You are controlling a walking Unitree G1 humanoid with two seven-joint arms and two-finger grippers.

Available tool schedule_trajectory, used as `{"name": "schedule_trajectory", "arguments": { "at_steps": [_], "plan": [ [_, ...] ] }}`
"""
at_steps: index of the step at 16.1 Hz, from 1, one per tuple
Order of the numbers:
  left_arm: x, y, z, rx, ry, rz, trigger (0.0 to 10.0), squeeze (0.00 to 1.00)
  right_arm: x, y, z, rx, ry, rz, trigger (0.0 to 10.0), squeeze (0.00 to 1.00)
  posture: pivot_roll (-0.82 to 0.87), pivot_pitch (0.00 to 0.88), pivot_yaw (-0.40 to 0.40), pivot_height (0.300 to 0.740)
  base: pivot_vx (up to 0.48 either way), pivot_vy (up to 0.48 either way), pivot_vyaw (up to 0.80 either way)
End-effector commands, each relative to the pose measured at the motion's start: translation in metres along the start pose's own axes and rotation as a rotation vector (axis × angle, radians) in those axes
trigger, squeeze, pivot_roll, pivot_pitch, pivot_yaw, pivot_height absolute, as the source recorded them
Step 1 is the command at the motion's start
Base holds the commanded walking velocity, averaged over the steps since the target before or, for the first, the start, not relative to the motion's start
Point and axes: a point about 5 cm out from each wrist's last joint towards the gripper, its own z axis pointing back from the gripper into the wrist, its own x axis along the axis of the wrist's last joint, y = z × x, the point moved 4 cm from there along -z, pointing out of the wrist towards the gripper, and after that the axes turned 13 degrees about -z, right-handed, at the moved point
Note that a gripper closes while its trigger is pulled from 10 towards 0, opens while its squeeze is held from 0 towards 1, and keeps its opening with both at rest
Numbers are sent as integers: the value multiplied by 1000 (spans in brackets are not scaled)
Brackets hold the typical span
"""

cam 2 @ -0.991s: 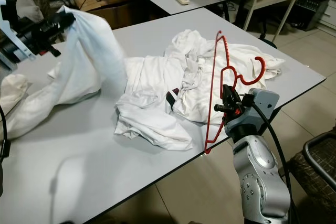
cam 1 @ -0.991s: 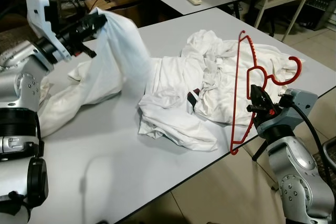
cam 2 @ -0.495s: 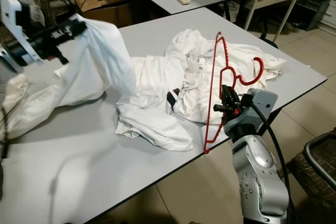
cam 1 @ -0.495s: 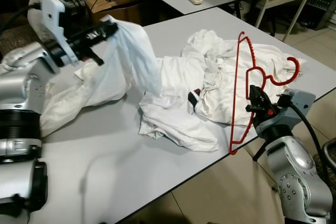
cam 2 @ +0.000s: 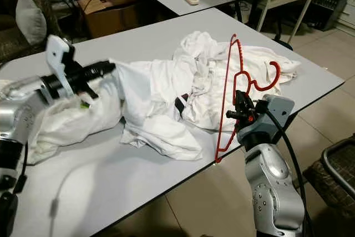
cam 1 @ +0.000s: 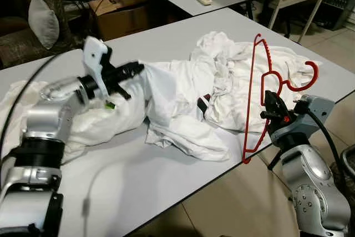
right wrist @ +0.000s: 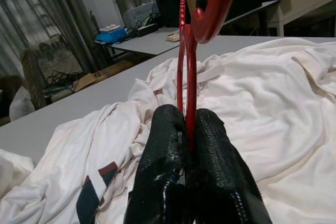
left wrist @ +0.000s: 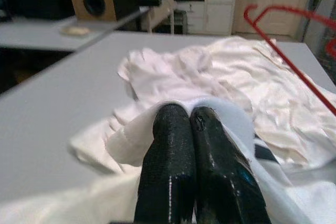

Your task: Hang hanger

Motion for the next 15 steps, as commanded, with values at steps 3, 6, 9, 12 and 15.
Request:
{"name": "schedule_trajectory", "arguments": {
  "at_steps": [3,6,9,12,15],
  "plan": [
    [6,4,2,-10,21,-90,0,0,3,2,0,8,-13,14,10000,0,-151,0,60,740,0,0,0],
    [89,28,12,108,-540,160,0,0,3,2,0,12,-15,18,10000,0,-152,0,63,740,0,0,0],
    [35,-3,13,-46,-251,-34,0,0,2,2,1,9,-15,17,10000,0,-151,0,65,740,0,0,0],
    [-16,-37,19,-191,-30,-154,0,0,3,2,2,11,-16,20,10000,0,-154,0,63,740,0,0,0],
    [-21,-43,36,-260,28,-181,0,0,3,2,1,13,-13,24,10000,0,-151,0,58,740,0,0,0]
  ]
}}
